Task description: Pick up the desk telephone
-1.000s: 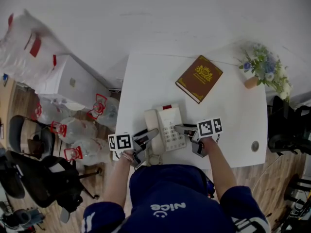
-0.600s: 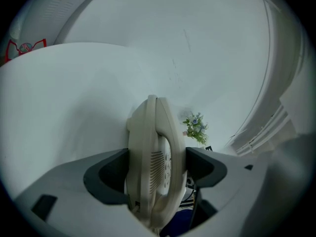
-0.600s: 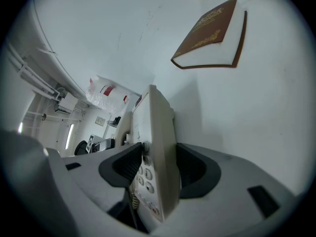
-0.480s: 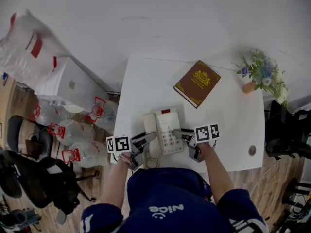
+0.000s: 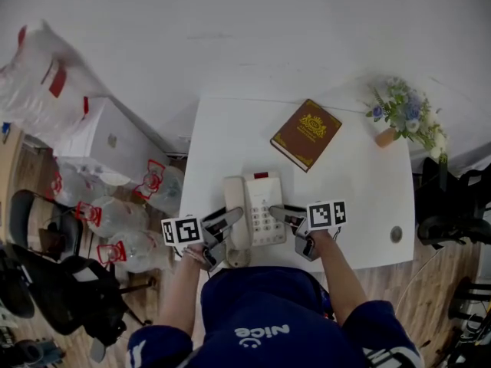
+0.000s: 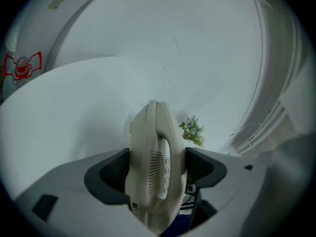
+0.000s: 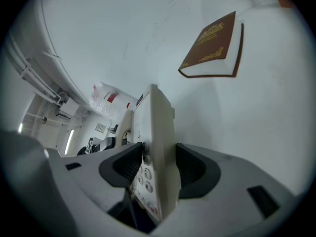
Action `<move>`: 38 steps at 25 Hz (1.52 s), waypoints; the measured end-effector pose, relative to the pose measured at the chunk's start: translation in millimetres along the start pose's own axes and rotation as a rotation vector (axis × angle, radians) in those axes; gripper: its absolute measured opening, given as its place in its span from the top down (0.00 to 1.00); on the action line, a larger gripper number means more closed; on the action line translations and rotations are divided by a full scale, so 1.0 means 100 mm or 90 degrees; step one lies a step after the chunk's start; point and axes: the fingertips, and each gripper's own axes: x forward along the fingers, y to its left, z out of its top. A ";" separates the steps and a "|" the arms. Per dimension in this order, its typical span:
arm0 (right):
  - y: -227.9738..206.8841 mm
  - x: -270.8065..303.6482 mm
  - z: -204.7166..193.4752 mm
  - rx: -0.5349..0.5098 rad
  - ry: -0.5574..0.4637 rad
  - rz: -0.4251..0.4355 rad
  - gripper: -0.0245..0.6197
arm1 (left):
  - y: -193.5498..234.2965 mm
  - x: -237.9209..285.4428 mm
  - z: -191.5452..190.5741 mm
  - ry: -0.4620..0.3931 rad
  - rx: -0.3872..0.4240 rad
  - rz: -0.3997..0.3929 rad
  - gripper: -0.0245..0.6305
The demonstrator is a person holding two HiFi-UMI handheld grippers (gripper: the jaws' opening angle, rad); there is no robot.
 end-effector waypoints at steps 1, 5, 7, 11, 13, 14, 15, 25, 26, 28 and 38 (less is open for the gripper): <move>0.04 -0.01 0.01 -0.002 -0.006 0.003 0.60 | -0.04 -0.02 0.02 -0.003 0.006 -0.002 0.40; 0.21 -0.06 -0.02 -0.009 -0.029 0.008 0.60 | -0.17 -0.14 0.09 -0.007 0.037 -0.008 0.40; 0.30 -0.09 -0.06 -0.009 -0.042 0.012 0.60 | -0.24 -0.21 0.08 -0.007 0.045 -0.016 0.41; 0.45 -0.15 -0.10 -0.020 -0.070 0.007 0.60 | -0.33 -0.32 0.08 -0.001 0.063 -0.028 0.41; 0.52 -0.17 -0.11 -0.026 -0.081 0.002 0.60 | -0.37 -0.37 0.10 -0.005 0.066 -0.036 0.41; 0.55 -0.19 -0.12 -0.029 -0.086 -0.001 0.60 | -0.39 -0.39 0.10 -0.007 0.067 -0.039 0.41; 0.58 -0.20 -0.13 -0.031 -0.092 -0.003 0.60 | -0.41 -0.41 0.10 -0.008 0.068 -0.043 0.41; 0.92 -0.40 -0.21 -0.063 -0.161 -0.017 0.60 | -0.69 -0.60 0.09 -0.022 0.095 -0.093 0.41; 0.94 -0.42 -0.22 -0.064 -0.168 -0.017 0.60 | -0.72 -0.62 0.10 -0.025 0.096 -0.099 0.41; 0.99 -0.45 -0.22 -0.066 -0.179 -0.016 0.60 | -0.77 -0.63 0.11 -0.027 0.102 -0.104 0.41; 1.24 -0.65 -0.29 -0.099 -0.235 0.001 0.60 | -1.17 -0.76 0.11 -0.020 0.204 -0.143 0.42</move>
